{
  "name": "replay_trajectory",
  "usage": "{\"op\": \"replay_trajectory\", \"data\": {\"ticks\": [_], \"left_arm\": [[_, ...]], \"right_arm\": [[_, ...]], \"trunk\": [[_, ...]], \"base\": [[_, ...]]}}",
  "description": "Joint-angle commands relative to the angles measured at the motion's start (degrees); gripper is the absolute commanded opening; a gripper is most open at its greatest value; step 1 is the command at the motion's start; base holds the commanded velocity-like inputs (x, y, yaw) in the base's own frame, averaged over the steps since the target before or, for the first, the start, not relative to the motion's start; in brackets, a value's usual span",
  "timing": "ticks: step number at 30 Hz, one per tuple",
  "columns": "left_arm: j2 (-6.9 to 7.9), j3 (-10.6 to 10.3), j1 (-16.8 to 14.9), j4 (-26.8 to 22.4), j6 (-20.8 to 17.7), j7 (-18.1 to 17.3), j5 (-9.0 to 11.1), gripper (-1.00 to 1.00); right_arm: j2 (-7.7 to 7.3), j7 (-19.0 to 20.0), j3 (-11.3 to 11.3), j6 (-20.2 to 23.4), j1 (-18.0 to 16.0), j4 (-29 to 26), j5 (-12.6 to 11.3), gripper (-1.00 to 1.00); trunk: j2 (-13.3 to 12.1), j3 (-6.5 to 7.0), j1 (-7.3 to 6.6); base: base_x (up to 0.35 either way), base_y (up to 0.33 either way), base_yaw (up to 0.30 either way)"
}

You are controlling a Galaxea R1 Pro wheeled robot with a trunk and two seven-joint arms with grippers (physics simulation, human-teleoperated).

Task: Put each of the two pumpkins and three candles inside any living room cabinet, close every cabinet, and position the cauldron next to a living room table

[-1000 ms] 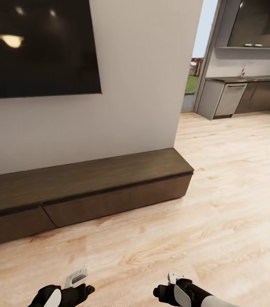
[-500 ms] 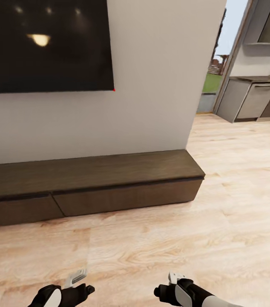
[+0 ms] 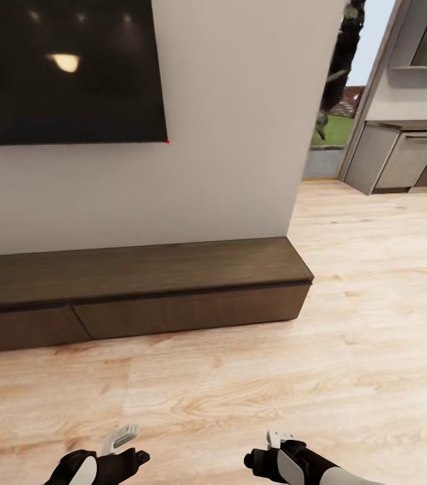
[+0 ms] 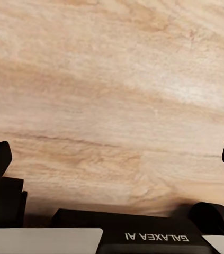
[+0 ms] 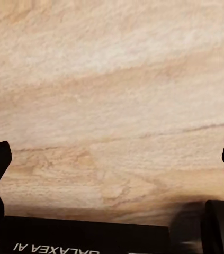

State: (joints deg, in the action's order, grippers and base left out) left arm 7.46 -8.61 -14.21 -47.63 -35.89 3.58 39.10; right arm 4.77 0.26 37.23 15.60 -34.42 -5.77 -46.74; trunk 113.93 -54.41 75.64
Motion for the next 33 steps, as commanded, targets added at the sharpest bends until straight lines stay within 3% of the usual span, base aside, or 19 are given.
{"op": "replay_trajectory", "data": {"ticks": [1,21,33], "left_arm": [[0.08,-0.17,-0.02,-0.09,-0.15,0.38,0.5,1.0],[0.19,-0.09,0.03,-0.09,-0.15,0.38,0.54,1.0],[0.22,-0.01,0.0,-0.09,-0.09,0.38,0.54,1.0]], "right_arm": [[-0.05,0.09,0.3,0.17,-0.03,-0.03,-0.2,1.0],[0.01,-0.13,0.3,0.13,-0.03,-0.03,-0.2,1.0],[-0.03,0.18,0.3,0.0,-0.03,-0.03,-0.24,1.0]], "trunk": [[0.02,-0.04,-0.01],[0.02,-0.04,-0.01],[0.02,-0.04,-0.01]], "base": [[0.0,-0.143,0.0],[-0.074,-0.013,0.006],[0.043,0.0,0.254]]}}
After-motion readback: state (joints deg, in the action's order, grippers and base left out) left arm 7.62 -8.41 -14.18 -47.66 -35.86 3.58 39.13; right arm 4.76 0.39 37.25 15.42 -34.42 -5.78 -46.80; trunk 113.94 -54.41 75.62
